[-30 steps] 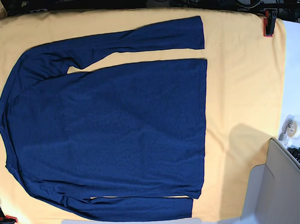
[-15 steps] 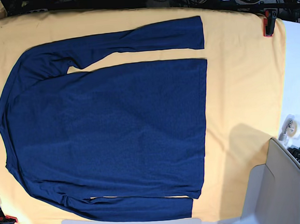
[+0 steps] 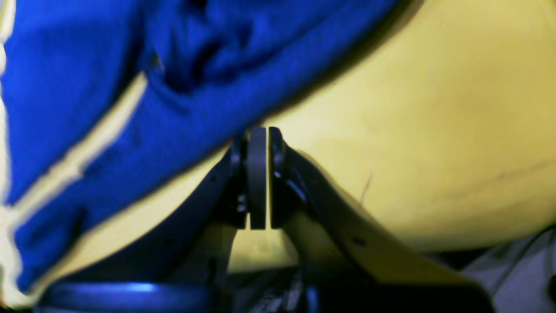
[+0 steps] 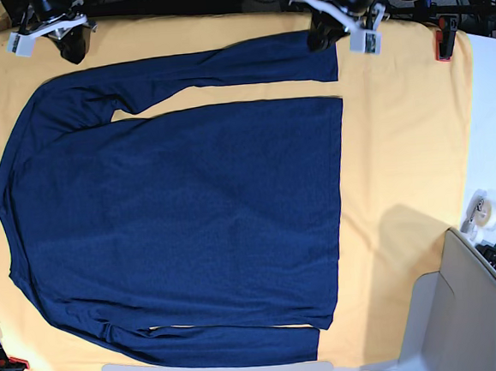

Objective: Fold the T-shirt properly
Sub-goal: 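Lower both grippers onto the shirt's shoulder edge corners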

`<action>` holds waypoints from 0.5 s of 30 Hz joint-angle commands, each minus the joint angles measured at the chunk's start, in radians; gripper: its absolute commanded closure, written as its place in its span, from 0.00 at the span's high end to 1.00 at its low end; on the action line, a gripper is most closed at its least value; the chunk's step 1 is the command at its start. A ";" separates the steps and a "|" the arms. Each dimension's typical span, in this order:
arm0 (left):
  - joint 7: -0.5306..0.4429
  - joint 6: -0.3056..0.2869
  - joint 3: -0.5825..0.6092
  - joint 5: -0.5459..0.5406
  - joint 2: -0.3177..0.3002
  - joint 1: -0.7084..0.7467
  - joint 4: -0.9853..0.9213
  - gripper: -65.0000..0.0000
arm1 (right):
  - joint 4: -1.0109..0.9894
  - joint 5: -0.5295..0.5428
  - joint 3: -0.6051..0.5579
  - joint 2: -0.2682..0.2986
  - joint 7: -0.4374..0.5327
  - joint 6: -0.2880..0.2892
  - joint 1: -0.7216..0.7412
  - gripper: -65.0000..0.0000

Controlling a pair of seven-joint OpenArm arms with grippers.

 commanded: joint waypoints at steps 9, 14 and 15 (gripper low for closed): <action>0.134 -0.005 -0.009 -0.113 -0.005 -0.142 0.018 0.06 | 0.028 0.348 0.205 0.004 -0.180 0.015 0.034 0.00; 0.147 -0.005 -0.009 -0.113 -0.006 -0.156 0.016 0.16 | 0.026 0.438 0.279 -0.002 -0.259 0.015 0.036 0.00; 0.147 -0.005 -0.011 -0.113 -0.008 -0.157 0.016 0.16 | 0.026 0.449 0.285 -0.005 -0.264 0.015 0.036 0.00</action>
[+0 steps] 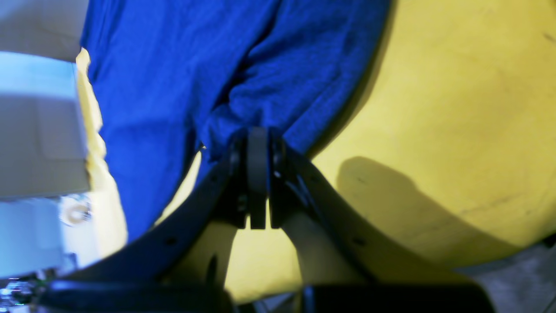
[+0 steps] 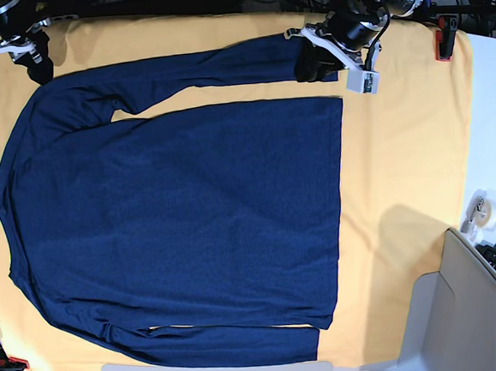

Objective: Fold the T-shirt properly
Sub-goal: 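Lower both grippers onto the shirt's shoulder edge corners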

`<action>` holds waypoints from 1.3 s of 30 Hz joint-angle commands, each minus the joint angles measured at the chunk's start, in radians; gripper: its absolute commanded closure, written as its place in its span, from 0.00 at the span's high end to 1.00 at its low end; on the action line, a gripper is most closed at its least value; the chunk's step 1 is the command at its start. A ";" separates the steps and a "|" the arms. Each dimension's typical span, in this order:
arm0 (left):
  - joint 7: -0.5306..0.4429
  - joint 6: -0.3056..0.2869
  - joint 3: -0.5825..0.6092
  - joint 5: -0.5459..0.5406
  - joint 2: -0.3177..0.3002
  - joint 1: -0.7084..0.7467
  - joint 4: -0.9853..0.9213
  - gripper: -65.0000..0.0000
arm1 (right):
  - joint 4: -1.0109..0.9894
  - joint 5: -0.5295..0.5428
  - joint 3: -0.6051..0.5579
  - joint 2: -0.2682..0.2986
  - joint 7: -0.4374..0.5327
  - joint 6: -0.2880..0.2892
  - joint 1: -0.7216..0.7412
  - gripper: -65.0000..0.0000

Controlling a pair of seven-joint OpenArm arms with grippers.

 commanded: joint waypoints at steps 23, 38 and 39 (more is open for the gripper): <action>-0.011 -0.004 -0.075 -0.013 -0.011 0.010 0.016 0.17 | -0.097 0.050 0.076 -0.079 -0.174 0.044 0.078 0.45; 0.071 -0.004 -0.075 -0.013 -0.006 0.004 0.016 0.17 | -0.254 0.044 0.071 -0.096 -0.170 0.030 0.232 0.45; 0.078 -0.004 -0.075 -0.013 -0.005 0.004 0.016 0.17 | -0.254 0.044 0.070 -0.098 -0.170 0.012 0.241 0.45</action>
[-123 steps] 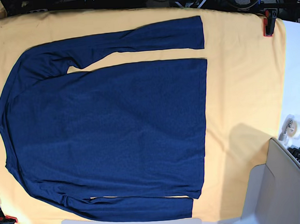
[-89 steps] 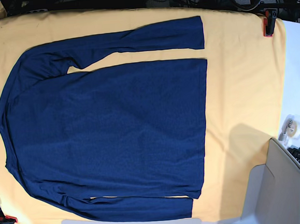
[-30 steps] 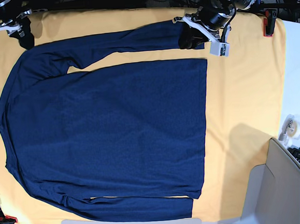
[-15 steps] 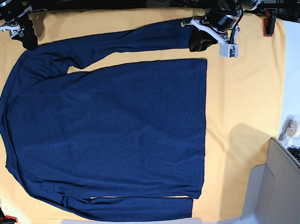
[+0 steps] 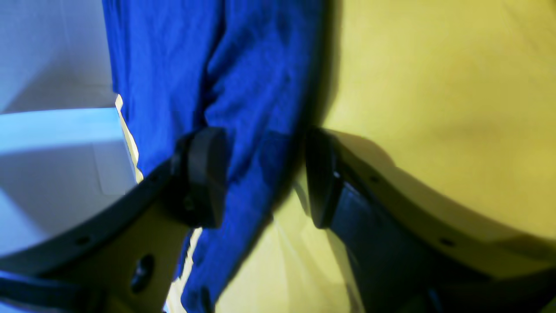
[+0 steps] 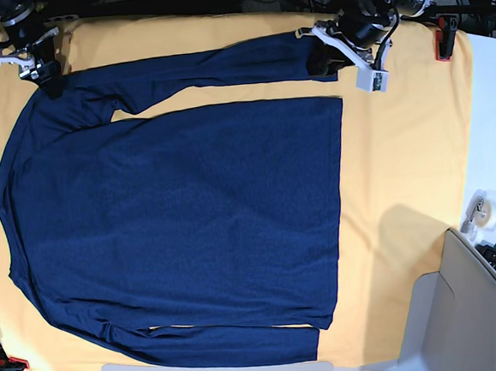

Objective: Fold the T-shirt properly
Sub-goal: 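Lower both grippers onto the shirt's shoulder edge corners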

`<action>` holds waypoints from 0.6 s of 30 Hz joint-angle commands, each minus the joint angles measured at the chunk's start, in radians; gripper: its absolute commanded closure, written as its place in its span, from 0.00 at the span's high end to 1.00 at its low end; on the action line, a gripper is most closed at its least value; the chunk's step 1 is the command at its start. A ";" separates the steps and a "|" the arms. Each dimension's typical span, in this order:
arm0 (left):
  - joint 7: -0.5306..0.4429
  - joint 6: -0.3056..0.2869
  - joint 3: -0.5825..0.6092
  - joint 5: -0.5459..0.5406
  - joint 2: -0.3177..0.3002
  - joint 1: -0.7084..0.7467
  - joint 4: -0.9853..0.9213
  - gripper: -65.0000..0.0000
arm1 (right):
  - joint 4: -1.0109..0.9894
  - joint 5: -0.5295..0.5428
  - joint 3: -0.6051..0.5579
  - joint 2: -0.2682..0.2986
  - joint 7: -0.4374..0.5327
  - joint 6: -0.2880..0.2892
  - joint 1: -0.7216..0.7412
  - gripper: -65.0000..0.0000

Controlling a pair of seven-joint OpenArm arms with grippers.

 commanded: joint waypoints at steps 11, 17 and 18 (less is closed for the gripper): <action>-0.014 -0.003 -0.039 -0.021 -0.004 0.008 0.016 0.17 | 0.009 0.004 0.002 0.009 0.006 -0.090 0.052 0.42; 0.006 -0.004 -0.194 -0.282 -0.019 0.034 0.013 0.23 | 0.009 0.004 0.001 0.011 -0.001 -0.090 0.052 0.00; 0.037 -0.004 -0.222 -0.323 -0.024 0.034 0.006 0.23 | 0.009 0.004 0.001 0.012 -0.001 -0.090 0.052 0.00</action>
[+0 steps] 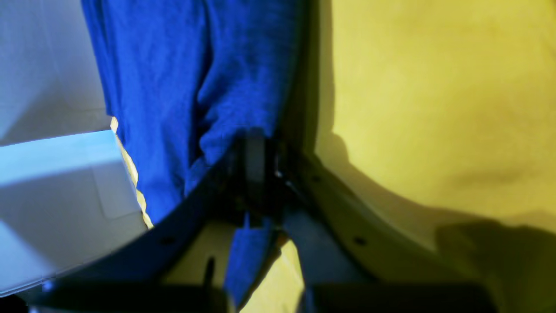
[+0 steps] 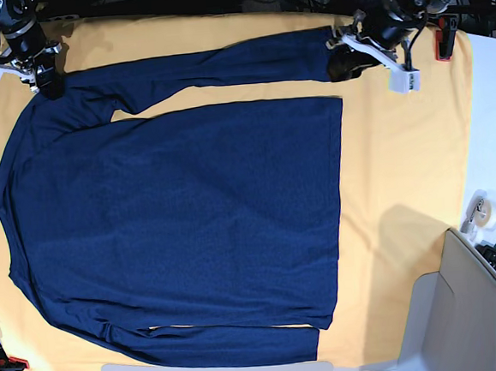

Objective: Fold the T-shirt properly
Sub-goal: 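Lower both grippers onto the shirt's shoulder edge corners, then pinch the shoulder edge corners with both grippers and lift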

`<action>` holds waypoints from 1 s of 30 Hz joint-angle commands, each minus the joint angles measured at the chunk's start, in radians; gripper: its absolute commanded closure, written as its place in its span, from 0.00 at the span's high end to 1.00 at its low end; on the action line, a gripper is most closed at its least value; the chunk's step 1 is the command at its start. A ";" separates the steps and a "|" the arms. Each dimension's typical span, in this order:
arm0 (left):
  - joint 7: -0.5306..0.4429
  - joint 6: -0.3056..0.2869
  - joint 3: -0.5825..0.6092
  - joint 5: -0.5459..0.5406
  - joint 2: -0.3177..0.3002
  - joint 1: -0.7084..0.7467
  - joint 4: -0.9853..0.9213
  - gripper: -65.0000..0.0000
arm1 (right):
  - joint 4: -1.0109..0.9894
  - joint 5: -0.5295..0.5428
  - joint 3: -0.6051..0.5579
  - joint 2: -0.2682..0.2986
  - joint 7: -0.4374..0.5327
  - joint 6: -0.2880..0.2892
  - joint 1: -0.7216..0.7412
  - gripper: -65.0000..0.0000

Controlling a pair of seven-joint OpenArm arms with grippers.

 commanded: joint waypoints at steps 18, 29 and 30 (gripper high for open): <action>0.200 -0.080 -0.090 -0.179 0.010 -0.060 -0.257 0.26 | 0.016 0.019 0.004 0.014 0.007 0.011 -0.004 0.00; 0.198 -0.083 -0.016 -0.174 0.009 -0.060 -0.311 0.27 | 0.020 0.019 -0.008 0.017 0.005 0.011 -0.009 0.00; 0.198 -0.085 -0.016 -0.165 0.009 -0.062 -0.329 0.27 | 0.020 0.019 -0.008 0.017 0.005 0.011 -0.009 0.00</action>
